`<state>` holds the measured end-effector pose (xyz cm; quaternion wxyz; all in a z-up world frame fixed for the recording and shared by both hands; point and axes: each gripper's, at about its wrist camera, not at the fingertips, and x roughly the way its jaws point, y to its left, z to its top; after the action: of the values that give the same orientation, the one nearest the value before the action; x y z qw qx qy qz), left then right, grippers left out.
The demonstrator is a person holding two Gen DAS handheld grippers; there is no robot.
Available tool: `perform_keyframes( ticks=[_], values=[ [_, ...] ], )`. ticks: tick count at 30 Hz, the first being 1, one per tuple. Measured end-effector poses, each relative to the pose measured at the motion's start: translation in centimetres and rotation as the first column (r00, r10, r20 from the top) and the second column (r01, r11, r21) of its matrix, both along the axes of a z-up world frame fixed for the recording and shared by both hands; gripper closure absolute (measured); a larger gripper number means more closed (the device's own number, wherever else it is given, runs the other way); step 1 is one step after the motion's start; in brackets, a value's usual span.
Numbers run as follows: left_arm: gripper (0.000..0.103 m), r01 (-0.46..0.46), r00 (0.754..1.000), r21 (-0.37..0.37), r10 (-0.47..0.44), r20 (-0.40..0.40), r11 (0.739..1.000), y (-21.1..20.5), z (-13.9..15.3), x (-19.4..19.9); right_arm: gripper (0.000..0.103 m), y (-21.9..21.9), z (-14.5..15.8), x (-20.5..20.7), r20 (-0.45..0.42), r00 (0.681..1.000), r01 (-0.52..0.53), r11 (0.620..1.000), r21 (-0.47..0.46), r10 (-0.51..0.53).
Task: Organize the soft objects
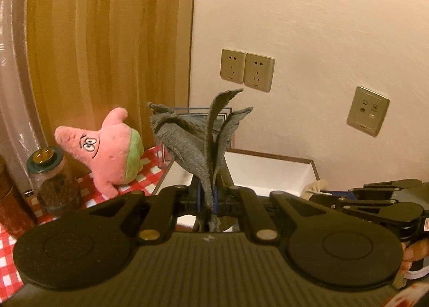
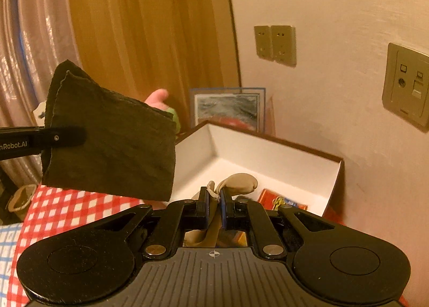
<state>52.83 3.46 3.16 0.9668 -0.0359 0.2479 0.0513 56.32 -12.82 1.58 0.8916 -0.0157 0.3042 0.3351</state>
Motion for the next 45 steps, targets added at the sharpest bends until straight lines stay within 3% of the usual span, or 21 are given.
perform_keyframes(
  ticks=[9,18,21,27,35,40,41,43,44,45],
  values=[
    [0.095,-0.009,0.999,-0.024,0.008,-0.042,1.0,0.3,-2.1,6.4,0.095,0.4,-1.1,4.5,-0.007,0.999,0.035,0.999,-0.015,-0.035],
    [0.093,0.022,0.999,-0.169,-0.028,-0.032,0.985,1.5,-4.6,12.1,0.095,0.9,-3.3,7.4,-0.046,0.997,0.057,0.997,-0.047,-0.059],
    [0.086,0.002,0.994,-0.205,-0.024,-0.106,0.979,2.2,-6.4,14.2,0.095,1.1,-3.7,8.0,-0.057,0.996,0.06,0.997,-0.053,-0.063],
    [0.082,-0.019,0.975,-0.153,-0.016,-0.223,0.988,2.8,-9.2,14.7,0.095,1.4,-4.5,8.8,-0.091,0.995,0.047,0.997,-0.056,-0.052],
    [0.081,0.0,0.962,-0.084,-0.023,-0.274,0.996,3.0,-9.8,13.5,0.094,3.2,-5.2,9.5,-0.109,0.994,0.011,0.999,-0.039,-0.015],
    [0.076,-0.002,0.961,-0.064,-0.016,-0.277,0.998,3.1,-9.3,12.9,0.094,4.4,-4.2,9.5,-0.054,0.998,-0.019,1.0,0.023,0.02],
    [0.076,-0.003,0.961,-0.061,-0.014,-0.277,0.998,3.1,-9.2,12.8,0.091,4.6,-3.9,9.5,-0.039,0.999,-0.016,1.0,0.023,0.017],
    [0.074,0.0,0.96,-0.057,-0.016,-0.279,0.998,3.2,-9.0,12.6,0.073,4.9,-3.5,9.5,-0.01,1.0,-0.01,1.0,0.023,0.01],
    [0.072,0.001,0.96,-0.057,-0.017,-0.28,0.998,3.2,-8.9,12.5,0.054,4.9,-3.3,9.4,0.003,1.0,-0.009,1.0,0.03,0.009],
    [0.072,0.004,0.96,-0.055,-0.019,-0.281,0.998,3.2,-8.7,12.4,0.042,4.7,-3.1,9.3,0.018,1.0,-0.002,0.999,0.043,0.001]
  ],
)
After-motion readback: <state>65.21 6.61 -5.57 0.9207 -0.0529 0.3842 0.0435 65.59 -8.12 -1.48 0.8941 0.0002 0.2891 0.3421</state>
